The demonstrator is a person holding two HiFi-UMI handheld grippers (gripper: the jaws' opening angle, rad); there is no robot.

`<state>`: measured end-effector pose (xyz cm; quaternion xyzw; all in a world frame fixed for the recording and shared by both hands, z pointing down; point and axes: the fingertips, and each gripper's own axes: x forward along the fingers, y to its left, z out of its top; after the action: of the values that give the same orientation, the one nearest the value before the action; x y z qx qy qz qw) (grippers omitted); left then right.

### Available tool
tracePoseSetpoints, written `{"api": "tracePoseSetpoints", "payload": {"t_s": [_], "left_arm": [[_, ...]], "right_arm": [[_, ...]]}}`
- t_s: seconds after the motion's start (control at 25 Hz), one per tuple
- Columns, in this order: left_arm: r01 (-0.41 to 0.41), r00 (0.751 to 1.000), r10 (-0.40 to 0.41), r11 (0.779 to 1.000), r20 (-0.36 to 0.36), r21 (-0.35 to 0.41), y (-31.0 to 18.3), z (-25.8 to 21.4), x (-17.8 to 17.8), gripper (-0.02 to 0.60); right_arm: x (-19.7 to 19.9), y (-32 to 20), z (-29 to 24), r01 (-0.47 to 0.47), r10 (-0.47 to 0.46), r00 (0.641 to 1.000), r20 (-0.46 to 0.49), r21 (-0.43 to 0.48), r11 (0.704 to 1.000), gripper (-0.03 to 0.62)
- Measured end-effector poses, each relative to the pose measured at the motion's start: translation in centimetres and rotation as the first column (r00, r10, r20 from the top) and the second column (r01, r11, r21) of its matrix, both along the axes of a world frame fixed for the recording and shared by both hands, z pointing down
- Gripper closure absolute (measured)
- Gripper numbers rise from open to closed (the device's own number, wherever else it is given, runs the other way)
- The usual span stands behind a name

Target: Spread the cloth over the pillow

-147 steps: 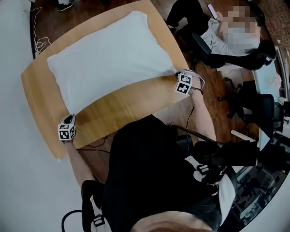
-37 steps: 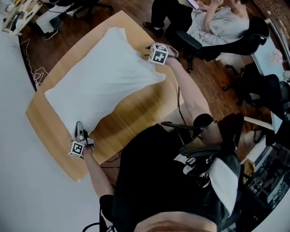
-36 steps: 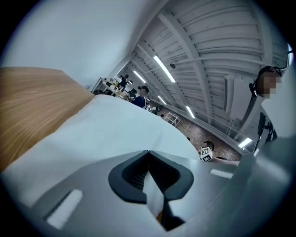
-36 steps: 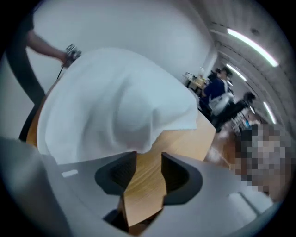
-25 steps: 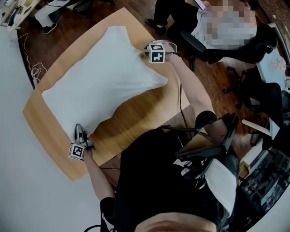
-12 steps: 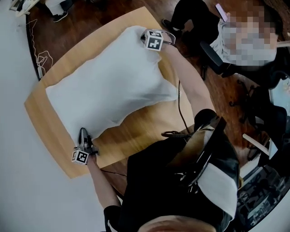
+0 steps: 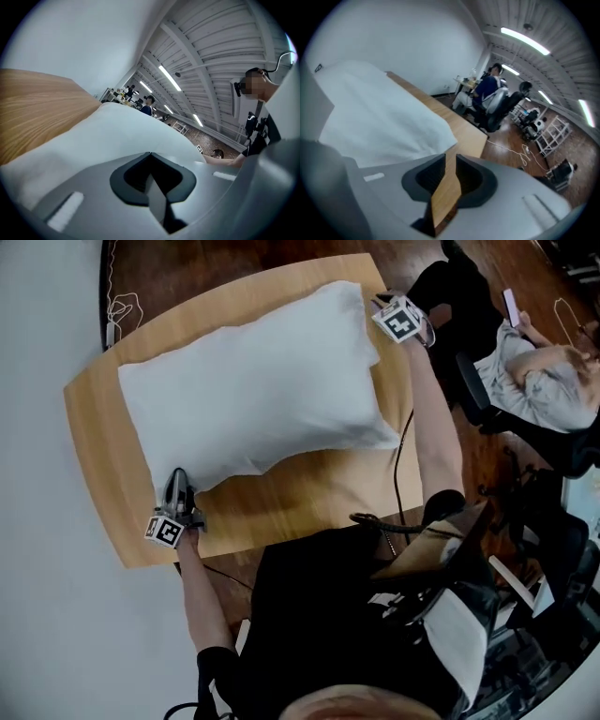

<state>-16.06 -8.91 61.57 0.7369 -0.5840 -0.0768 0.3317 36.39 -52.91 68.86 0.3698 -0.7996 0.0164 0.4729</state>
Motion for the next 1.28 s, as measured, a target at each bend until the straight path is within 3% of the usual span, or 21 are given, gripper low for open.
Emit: {"api": "tracePoseSetpoints", "payload": {"t_s": [0.08, 0.2, 0.28, 0.36, 0.44, 0.56, 0.64, 0.72, 0.8, 0.88, 0.96, 1.28], "left_arm": [[-0.018, 1.000, 0.019, 0.999, -0.005, 0.040, 0.8, -1.2, -0.1, 0.577], [-0.035, 0.999, 0.037, 0.995, -0.026, 0.097, 2.7, -3.3, -0.6, 0.577], [-0.030, 0.998, 0.039, 0.989, -0.057, 0.147, 4.4, -5.0, -1.2, 0.577], [-0.019, 0.998, 0.033, 0.979, -0.060, 0.205, 6.2, -7.5, -1.9, 0.561], [-0.028, 0.997, 0.046, 0.958, -0.056, 0.287, 8.1, -10.6, -2.2, 0.546], [-0.079, 0.994, 0.102, 0.904, -0.031, 0.421, 11.4, -15.8, -2.0, 0.546], [-0.128, 0.990, 0.140, 0.865, 0.011, 0.486, 14.2, -18.8, -1.8, 0.546], [-0.177, 0.984, 0.165, 0.830, 0.070, 0.529, 17.2, -21.1, -1.6, 0.546], [-0.212, 0.977, 0.182, 0.796, 0.111, 0.567, 20.0, -22.6, -1.3, 0.546], [-0.229, 0.973, 0.198, 0.769, 0.119, 0.597, 22.5, -23.3, -0.9, 0.546], [-0.235, 0.971, 0.212, 0.751, 0.112, 0.618, 24.9, -23.9, -0.6, 0.546], [-0.241, 0.969, 0.213, 0.694, 0.126, 0.678, 31.9, -27.7, 0.4, 0.548]], "right_arm": [[1.8, 2.1, -3.7, -0.092, 0.084, 0.992, 0.089, 0.085, 0.992, 0.522], [2.8, 9.7, -9.1, -0.187, 0.146, 0.961, 0.234, 0.161, 0.969, 0.522], [2.7, 16.1, -11.7, -0.220, 0.152, 0.933, 0.327, 0.184, 0.958, 0.522], [1.5, 22.6, -14.3, -0.229, 0.118, 0.882, 0.456, 0.195, 0.954, 0.522], [-1.1, 29.1, -17.4, -0.219, 0.062, 0.781, 0.622, 0.179, 0.959, 0.523], [-7.5, 39.2, -22.5, -0.151, -0.027, 0.530, 0.847, 0.126, 0.981, 0.583], [-12.6, 46.2, -24.6, -0.074, -0.043, 0.370, 0.928, 0.076, 0.994, 0.591], [-17.7, 52.7, -25.6, 0.006, -0.049, 0.285, 0.957, 0.050, 0.999, 0.591], [-22.3, 58.1, -26.3, 0.078, -0.079, 0.281, 0.957, 0.060, 0.995, 0.591], [-25.5, 62.1, -27.2, 0.129, -0.125, 0.323, 0.938, 0.088, 0.988, 0.591], [-27.7, 65.0, -28.4, 0.161, -0.158, 0.340, 0.927, 0.108, 0.981, 0.591], [-33.4, 70.6, -33.0, 0.281, -0.264, 0.275, 0.924, 0.185, 0.942, 0.592]]}}
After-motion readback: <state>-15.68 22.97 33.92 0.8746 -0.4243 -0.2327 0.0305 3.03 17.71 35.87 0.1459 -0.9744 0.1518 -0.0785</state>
